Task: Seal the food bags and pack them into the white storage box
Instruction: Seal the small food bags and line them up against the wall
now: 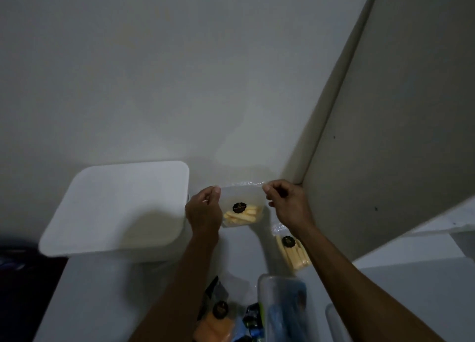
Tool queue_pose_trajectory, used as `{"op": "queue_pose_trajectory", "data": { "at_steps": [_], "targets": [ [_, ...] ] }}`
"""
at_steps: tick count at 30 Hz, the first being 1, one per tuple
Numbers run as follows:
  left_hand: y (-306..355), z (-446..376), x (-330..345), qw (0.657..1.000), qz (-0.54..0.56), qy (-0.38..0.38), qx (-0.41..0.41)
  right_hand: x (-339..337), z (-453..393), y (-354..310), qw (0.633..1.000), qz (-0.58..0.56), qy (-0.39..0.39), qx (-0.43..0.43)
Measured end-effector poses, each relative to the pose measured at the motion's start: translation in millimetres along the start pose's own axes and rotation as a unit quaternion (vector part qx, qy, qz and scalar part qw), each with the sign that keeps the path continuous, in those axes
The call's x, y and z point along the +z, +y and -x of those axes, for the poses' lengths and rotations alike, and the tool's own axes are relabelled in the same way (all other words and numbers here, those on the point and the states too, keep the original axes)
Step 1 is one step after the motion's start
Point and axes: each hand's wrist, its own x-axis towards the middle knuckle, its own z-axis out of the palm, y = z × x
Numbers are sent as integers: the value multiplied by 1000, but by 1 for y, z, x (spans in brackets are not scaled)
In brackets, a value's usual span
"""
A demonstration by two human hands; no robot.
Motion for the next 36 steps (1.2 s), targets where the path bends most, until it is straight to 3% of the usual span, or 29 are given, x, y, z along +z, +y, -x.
{"op": "queue_pose_trajectory", "data": {
  "at_steps": [8, 16, 28, 36],
  "targets": [
    [-36, -69, 43, 993, 42, 70, -87, 41, -75, 56, 999, 26, 15, 9],
    [-53, -106, 59, 991, 55, 104, -66, 68, -105, 67, 998, -37, 29, 43],
    [-55, -127, 75, 984, 57, 150, -77, 85, -118, 59, 996, -32, 72, 44],
    [-40, -101, 65, 987, -5, 130, -89, 74, -102, 52, 993, -50, 72, 75]
  ]
}}
